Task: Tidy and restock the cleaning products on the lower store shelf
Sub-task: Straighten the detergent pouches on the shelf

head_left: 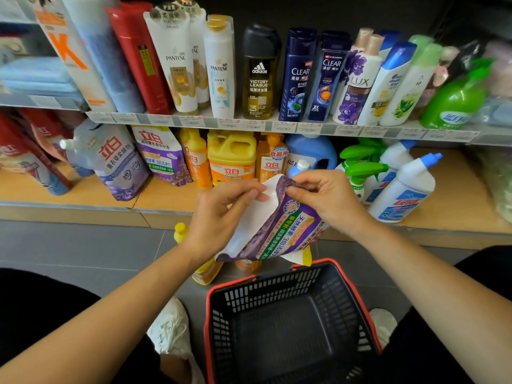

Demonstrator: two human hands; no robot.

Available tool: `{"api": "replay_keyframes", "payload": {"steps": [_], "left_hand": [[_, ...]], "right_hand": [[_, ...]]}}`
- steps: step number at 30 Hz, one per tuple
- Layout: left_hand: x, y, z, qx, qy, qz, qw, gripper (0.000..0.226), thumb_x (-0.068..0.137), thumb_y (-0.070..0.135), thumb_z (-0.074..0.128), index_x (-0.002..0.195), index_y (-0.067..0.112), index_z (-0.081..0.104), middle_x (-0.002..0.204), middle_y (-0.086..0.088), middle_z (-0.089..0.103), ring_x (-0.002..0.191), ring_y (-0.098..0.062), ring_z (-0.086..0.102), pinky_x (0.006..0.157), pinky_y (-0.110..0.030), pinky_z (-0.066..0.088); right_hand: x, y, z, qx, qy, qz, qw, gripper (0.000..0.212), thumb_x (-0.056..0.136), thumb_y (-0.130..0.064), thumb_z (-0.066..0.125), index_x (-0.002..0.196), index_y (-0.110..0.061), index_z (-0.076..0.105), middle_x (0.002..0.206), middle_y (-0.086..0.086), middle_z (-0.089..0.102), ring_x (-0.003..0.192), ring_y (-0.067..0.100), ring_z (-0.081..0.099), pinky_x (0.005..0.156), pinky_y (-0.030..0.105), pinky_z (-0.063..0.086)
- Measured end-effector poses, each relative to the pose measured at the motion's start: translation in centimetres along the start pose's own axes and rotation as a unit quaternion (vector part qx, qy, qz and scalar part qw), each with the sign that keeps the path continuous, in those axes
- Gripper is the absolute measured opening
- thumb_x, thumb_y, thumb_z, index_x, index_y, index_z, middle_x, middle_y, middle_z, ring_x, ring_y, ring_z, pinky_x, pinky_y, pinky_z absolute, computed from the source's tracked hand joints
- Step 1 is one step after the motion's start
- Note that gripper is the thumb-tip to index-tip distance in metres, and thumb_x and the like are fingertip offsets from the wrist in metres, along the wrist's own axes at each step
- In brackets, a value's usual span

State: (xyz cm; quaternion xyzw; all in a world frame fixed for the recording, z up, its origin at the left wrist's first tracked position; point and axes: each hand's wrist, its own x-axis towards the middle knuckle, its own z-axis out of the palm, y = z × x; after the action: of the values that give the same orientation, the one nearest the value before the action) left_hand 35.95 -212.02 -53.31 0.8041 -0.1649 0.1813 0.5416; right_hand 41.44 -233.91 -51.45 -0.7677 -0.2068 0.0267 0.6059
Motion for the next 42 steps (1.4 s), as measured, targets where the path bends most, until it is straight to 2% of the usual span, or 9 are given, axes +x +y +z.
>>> {"api": "replay_keyframes", "payload": {"steps": [4, 8, 13, 19, 23, 26, 31, 36, 42], "left_hand": [[0.2, 0.7, -0.3, -0.015, -0.070, -0.015, 0.997, 0.029, 0.099, 0.027, 0.065, 0.124, 0.013, 0.070, 0.117, 0.005, 0.074, 0.115, -0.012, 0.067, 0.095, -0.028, 0.053], [-0.7, 0.1, 0.5, 0.090, -0.076, 0.047, 0.992, 0.056, 0.081, 0.041, 0.083, 0.126, 0.011, 0.067, 0.123, 0.002, 0.069, 0.120, -0.010, 0.062, 0.099, -0.026, 0.048], [-0.7, -0.2, 0.7, 0.092, 0.025, 0.090, 0.991, 0.015, 0.088, 0.013, 0.078, 0.098, 0.003, 0.075, 0.103, 0.000, 0.073, 0.100, -0.008, 0.068, 0.089, -0.025, 0.055], [-0.3, -0.1, 0.5, 0.078, 0.026, 0.102, 0.991, 0.010, 0.088, 0.002, 0.075, 0.096, -0.004, 0.076, 0.099, -0.009, 0.077, 0.096, -0.016, 0.072, 0.105, -0.038, 0.053], [-0.6, 0.3, 0.8, 0.108, 0.000, 0.119, 0.987, 0.013, 0.088, 0.003, 0.074, 0.100, -0.001, 0.077, 0.102, -0.011, 0.077, 0.107, -0.021, 0.071, 0.108, -0.033, 0.050], [-0.3, 0.4, 0.4, 0.155, -0.034, 0.106, 0.982, 0.020, 0.089, 0.012, 0.077, 0.107, 0.005, 0.078, 0.110, -0.006, 0.077, 0.124, -0.023, 0.063, 0.105, -0.035, 0.051], [-0.4, 0.0, -1.1, 0.176, -0.212, 0.084, 0.957, 0.062, 0.092, 0.038, 0.073, 0.145, 0.011, 0.054, 0.149, -0.002, 0.055, 0.144, -0.018, 0.044, 0.117, -0.042, 0.039], [-1.7, -0.4, -1.7, 0.205, -0.242, 0.122, 0.940, 0.064, 0.091, 0.048, 0.071, 0.145, 0.017, 0.056, 0.155, 0.004, 0.047, 0.145, -0.019, 0.042, 0.118, -0.037, 0.038], [-2.4, 0.0, -1.1, 0.194, -0.246, 0.155, 0.937, 0.060, 0.092, 0.042, 0.072, 0.143, 0.015, 0.057, 0.152, 0.002, 0.050, 0.145, -0.024, 0.043, 0.114, -0.040, 0.043]], "right_hand": [[-0.3, 0.4, 0.8, 0.014, 0.009, 0.011, 1.000, 0.020, 0.090, -0.003, 0.068, 0.092, -0.022, 0.074, 0.080, -0.009, 0.077, 0.072, 0.008, 0.074, 0.064, 0.018, 0.055], [-0.4, 0.4, 1.2, 0.023, 0.028, 0.008, 0.999, 0.017, 0.090, -0.006, 0.069, 0.090, -0.022, 0.073, 0.082, -0.005, 0.078, 0.074, 0.012, 0.074, 0.063, 0.020, 0.056], [-0.5, 0.4, 1.9, 0.016, 0.018, 0.005, 1.000, 0.019, 0.091, -0.006, 0.068, 0.087, -0.024, 0.072, 0.080, -0.007, 0.077, 0.072, 0.010, 0.074, 0.062, 0.020, 0.056], [-0.4, 0.1, 1.8, 0.030, -0.054, -0.004, 0.998, 0.024, 0.095, -0.009, 0.062, 0.104, -0.028, 0.072, 0.097, -0.007, 0.078, 0.091, 0.011, 0.074, 0.076, 0.021, 0.057], [-0.7, 0.3, 2.5, 0.047, -0.052, -0.002, 0.998, 0.027, 0.095, -0.017, 0.061, 0.101, -0.039, 0.077, 0.099, -0.006, 0.077, 0.094, 0.011, 0.073, 0.079, 0.024, 0.058], [-0.7, 1.1, 2.7, 0.079, -0.009, 0.020, 0.997, 0.020, 0.095, -0.013, 0.060, 0.102, -0.022, 0.077, 0.098, 0.004, 0.078, 0.091, 0.017, 0.073, 0.080, 0.031, 0.060], [-0.1, 1.5, 2.0, 0.116, 0.030, 0.059, 0.991, 0.019, 0.096, -0.007, 0.058, 0.108, 0.001, 0.072, 0.100, 0.019, 0.075, 0.090, 0.027, 0.070, 0.082, 0.039, 0.059], [0.9, 0.4, 0.3, 0.158, 0.084, 0.067, 0.982, 0.025, 0.096, -0.006, 0.057, 0.086, -0.018, 0.077, 0.078, 0.000, 0.075, 0.071, 0.009, 0.069, 0.066, 0.024, 0.058], [1.6, -1.0, -2.4, 0.167, 0.078, 0.047, 0.982, 0.032, 0.099, -0.006, 0.053, 0.081, -0.019, 0.077, 0.073, -0.006, 0.073, 0.067, 0.002, 0.066, 0.063, 0.017, 0.053]]}}
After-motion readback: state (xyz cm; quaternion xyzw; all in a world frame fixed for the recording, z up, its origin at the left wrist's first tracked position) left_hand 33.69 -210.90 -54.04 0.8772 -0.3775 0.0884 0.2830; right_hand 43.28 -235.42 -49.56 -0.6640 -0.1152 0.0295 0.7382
